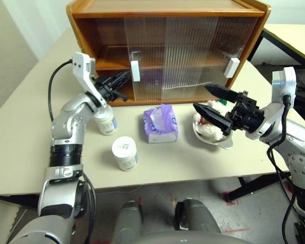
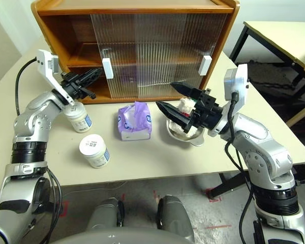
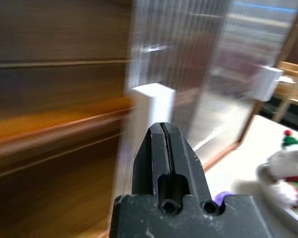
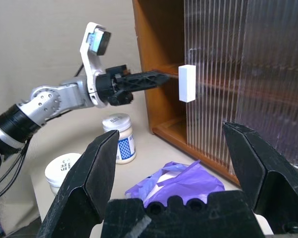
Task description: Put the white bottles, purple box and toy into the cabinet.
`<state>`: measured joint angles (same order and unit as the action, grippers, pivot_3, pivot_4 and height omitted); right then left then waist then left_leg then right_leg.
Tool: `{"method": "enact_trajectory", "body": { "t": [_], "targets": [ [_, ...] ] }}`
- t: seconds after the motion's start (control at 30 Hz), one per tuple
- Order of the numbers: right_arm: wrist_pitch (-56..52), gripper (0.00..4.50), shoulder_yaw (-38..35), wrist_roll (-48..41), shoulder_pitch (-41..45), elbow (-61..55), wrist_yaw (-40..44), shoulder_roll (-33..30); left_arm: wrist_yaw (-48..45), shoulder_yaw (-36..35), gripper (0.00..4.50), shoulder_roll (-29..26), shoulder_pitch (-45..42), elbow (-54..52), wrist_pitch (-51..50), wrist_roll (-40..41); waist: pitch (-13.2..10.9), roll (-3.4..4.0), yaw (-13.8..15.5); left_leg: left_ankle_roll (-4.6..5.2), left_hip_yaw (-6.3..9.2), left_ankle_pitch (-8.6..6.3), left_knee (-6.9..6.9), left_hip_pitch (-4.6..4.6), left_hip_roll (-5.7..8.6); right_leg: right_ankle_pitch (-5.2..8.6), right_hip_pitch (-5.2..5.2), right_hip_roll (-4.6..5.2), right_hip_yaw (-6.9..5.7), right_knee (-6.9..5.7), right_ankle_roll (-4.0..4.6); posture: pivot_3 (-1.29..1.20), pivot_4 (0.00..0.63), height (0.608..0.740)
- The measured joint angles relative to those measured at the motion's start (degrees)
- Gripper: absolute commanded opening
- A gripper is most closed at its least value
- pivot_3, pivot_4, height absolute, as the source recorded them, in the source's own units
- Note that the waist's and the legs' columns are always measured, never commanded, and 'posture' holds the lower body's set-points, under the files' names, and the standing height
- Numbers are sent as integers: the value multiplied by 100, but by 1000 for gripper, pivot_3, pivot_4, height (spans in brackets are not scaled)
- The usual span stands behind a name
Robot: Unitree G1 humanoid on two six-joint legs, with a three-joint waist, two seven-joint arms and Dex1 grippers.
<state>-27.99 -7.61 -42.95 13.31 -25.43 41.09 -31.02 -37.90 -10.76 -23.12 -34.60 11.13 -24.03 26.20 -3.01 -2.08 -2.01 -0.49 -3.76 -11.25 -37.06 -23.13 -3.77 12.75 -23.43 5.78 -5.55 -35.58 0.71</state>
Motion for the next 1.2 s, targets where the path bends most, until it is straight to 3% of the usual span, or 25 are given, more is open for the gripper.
{"method": "enact_trajectory", "body": {
  "t": [0.37, 1.2],
  "targets": [
    [4, 4500, 8, 9, 110, 62, 33, 6, 109, 164, 15, 274, -739, 975, 438, -273, 0, 1, -11, 1, 1, 0, -5, -6, 4, -3, 1, 3, -4, 1, -5, -91, 0, 740],
    [4, 4500, -82, -2, -138, -247, -282, -3, -419, 522, 15, 746, -1169, 1737, 812, -452, 0, 2, -165, 1, 4, 1, -7, -9, 3, -4, 1, 4, -7, 0, -7, -163, 0, 740]
  ]
}}
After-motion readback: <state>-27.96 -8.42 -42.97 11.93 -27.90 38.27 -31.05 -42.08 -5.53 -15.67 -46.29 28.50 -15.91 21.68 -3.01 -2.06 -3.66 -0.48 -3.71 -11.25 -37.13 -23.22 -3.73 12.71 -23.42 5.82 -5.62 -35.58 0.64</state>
